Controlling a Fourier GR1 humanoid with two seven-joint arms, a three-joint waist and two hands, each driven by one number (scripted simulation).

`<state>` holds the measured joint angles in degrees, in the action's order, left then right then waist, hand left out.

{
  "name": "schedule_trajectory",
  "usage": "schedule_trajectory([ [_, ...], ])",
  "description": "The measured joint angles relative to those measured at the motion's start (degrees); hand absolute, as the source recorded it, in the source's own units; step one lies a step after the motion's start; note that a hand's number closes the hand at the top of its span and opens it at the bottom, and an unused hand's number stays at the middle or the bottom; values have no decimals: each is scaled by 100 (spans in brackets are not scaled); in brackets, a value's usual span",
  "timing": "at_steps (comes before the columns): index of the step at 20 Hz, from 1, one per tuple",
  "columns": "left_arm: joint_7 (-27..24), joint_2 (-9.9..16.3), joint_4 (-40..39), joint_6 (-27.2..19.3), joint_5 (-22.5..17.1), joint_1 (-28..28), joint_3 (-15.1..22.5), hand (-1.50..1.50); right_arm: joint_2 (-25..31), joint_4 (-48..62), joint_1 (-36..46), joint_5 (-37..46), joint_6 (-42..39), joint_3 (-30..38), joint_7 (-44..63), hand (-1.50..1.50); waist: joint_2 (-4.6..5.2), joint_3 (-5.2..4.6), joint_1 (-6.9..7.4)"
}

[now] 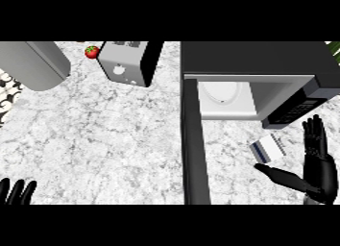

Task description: Pick up the milk, place it into the microwave and close the microwave

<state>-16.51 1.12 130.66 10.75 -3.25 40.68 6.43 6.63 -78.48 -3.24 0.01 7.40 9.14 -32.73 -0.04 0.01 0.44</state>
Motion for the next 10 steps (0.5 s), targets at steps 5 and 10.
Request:
schedule_trajectory([
  [5, -21, -43, -40, -87, 98, 7, 124, -150, 188, 763, 45, -70, -323, 179, -487, -150, 1, 0, -1],
  [10, 12, -31, 16, -95, 81, 29, 133, -150, 304, 1599, 314, -11, -452, 283, -864, -150, 3, 2, 6],
])
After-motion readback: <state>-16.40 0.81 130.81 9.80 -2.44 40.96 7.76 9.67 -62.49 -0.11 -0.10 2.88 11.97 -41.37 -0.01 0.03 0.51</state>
